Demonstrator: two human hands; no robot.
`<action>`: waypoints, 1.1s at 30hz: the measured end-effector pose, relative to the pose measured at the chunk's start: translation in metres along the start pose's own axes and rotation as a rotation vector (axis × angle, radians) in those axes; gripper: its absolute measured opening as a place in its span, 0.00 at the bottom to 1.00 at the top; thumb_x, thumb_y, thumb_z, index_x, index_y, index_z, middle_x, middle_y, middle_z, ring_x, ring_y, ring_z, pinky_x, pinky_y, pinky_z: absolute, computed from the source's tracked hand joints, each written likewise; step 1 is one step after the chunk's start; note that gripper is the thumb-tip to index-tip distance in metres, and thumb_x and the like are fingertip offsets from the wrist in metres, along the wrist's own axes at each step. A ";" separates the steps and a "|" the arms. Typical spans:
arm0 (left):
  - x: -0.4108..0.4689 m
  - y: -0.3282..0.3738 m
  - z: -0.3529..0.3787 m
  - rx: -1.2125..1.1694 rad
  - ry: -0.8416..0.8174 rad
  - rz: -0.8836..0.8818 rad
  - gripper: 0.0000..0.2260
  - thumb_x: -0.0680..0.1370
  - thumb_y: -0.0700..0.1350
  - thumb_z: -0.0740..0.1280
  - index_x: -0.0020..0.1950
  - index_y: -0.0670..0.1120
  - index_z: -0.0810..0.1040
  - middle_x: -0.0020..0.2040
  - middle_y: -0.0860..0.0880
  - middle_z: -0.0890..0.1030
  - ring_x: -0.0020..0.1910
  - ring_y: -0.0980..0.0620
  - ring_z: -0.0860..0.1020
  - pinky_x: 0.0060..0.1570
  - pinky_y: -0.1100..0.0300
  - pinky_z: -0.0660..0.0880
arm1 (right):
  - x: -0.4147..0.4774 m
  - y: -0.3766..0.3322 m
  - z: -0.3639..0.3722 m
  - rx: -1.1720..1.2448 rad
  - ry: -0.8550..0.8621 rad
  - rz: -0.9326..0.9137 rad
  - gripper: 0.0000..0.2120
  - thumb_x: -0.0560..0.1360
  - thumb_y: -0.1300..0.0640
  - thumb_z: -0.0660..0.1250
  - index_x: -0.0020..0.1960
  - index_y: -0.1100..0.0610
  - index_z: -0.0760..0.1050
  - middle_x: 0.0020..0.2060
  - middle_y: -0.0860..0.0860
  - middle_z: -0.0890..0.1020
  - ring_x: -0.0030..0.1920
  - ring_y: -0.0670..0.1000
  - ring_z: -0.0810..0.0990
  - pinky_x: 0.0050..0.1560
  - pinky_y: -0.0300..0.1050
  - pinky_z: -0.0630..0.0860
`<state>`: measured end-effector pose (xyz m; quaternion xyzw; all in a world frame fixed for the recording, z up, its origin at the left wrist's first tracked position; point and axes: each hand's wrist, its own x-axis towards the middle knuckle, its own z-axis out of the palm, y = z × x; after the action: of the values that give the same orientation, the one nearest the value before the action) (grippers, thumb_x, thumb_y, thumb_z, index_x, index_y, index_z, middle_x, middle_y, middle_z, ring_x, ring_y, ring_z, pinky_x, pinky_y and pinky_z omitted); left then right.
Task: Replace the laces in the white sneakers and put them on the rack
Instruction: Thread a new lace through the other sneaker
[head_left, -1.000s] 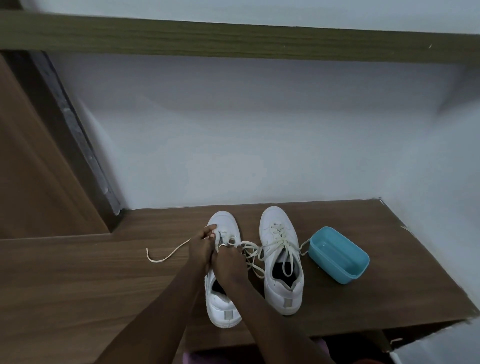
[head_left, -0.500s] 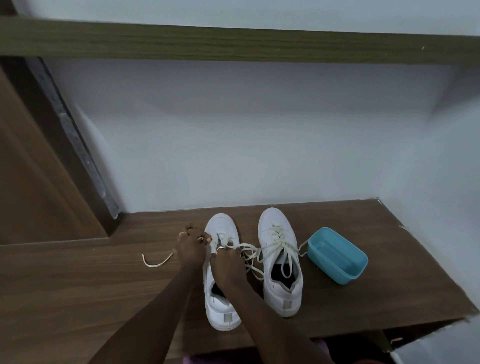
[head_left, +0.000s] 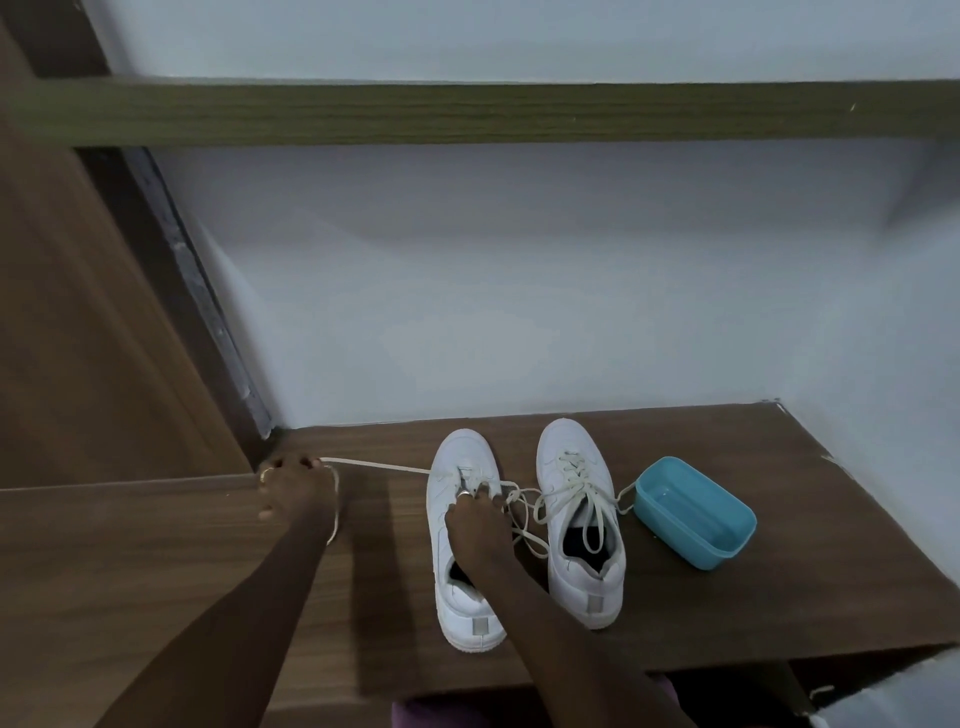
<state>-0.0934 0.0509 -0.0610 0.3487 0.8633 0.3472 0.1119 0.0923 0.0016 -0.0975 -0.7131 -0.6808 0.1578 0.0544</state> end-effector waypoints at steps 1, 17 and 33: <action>0.002 0.000 -0.006 -0.030 0.044 -0.020 0.11 0.78 0.41 0.60 0.54 0.39 0.79 0.62 0.36 0.71 0.62 0.36 0.69 0.61 0.42 0.64 | 0.001 0.000 0.001 -0.005 -0.002 -0.004 0.18 0.81 0.62 0.51 0.67 0.63 0.70 0.67 0.65 0.69 0.69 0.66 0.63 0.68 0.63 0.64; -0.005 -0.010 -0.017 -0.159 0.130 -0.205 0.16 0.79 0.40 0.54 0.61 0.37 0.74 0.62 0.32 0.69 0.63 0.34 0.68 0.61 0.42 0.66 | -0.003 0.001 -0.010 0.086 -0.019 0.021 0.20 0.82 0.50 0.52 0.67 0.60 0.70 0.71 0.60 0.65 0.72 0.60 0.62 0.68 0.55 0.67; -0.096 0.027 0.041 -0.331 -0.652 0.058 0.20 0.81 0.54 0.59 0.45 0.40 0.81 0.43 0.41 0.82 0.50 0.42 0.79 0.48 0.56 0.71 | 0.027 0.035 -0.046 1.449 0.089 0.560 0.11 0.79 0.52 0.62 0.45 0.58 0.77 0.40 0.56 0.80 0.39 0.52 0.78 0.44 0.45 0.77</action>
<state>0.0084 0.0209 -0.0778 0.4426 0.7040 0.3559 0.4264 0.1401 0.0318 -0.0684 -0.6508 -0.1997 0.5425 0.4922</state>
